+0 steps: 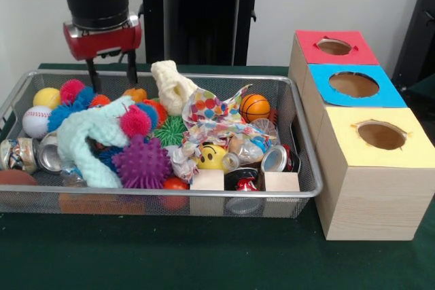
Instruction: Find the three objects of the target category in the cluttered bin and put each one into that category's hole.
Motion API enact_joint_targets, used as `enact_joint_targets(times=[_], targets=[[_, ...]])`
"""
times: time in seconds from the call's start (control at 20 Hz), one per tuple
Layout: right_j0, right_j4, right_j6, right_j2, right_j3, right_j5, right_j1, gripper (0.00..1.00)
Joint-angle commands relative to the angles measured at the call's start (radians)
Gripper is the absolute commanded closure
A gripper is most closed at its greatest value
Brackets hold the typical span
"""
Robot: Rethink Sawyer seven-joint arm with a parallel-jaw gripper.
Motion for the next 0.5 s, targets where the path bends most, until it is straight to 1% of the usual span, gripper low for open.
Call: enact_joint_targets(times=[0.05,0.3,0.5], targets=[[0.011,0.033,0.067,0.013,0.232,-0.108,-0.1,0.0],[0.033,0.045,0.11,-0.003,0.278,-0.157,-0.11,0.0],[0.058,0.061,0.122,-0.013,0.288,-0.168,-0.123,0.0]])
